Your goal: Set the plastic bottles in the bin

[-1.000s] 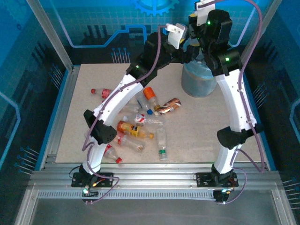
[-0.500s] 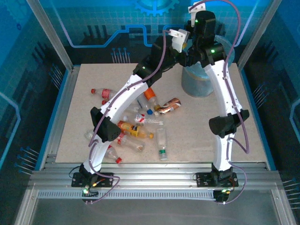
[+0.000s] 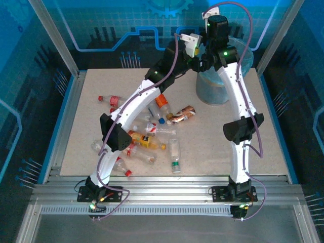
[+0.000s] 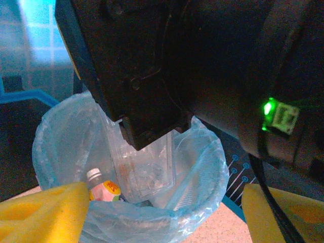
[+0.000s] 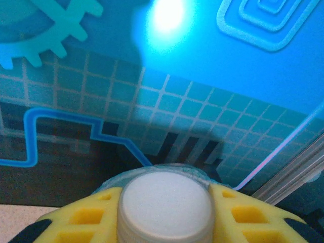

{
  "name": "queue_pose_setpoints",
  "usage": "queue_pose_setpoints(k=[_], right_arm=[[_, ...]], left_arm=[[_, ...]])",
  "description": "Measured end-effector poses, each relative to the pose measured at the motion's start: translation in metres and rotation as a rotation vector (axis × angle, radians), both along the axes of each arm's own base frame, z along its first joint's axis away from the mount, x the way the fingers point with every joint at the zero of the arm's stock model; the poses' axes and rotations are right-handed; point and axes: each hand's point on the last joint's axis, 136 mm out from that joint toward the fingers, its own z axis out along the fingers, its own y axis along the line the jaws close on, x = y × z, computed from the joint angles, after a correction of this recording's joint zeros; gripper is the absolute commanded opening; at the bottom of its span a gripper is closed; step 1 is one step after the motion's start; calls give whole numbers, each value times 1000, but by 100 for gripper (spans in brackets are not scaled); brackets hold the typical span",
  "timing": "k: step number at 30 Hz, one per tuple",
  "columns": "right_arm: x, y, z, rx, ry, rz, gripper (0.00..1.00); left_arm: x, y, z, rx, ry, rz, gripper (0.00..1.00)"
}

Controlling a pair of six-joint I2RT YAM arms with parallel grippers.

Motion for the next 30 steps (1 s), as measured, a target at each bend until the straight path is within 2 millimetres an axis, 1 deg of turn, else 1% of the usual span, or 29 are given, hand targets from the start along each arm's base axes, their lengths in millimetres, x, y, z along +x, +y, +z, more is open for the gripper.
queue_pose_setpoints(k=[4,8,18,22,23,24,27,30], right_arm=[[9,-5,-24,-3,53,-15,12],[13,-6,-41,4,96,-20,12],[15,-10,-60,54,148,-10,13],[16,-10,-72,67,177,-8,15],[17,-11,-76,70,186,-8,18],[17,-12,-80,74,194,-10,25],[18,-12,-87,83,209,-11,40],[18,-12,-88,89,210,-15,46]], left_arm=[[7,0,-15,2,37,4,80],[11,-1,-28,9,69,6,80],[14,-2,-54,4,146,12,80],[15,-2,-55,-5,152,12,80],[15,-2,-56,-8,155,14,81],[16,-2,-57,-9,159,15,81],[16,-2,-60,-8,168,16,81],[17,-1,-62,-8,172,18,81]])
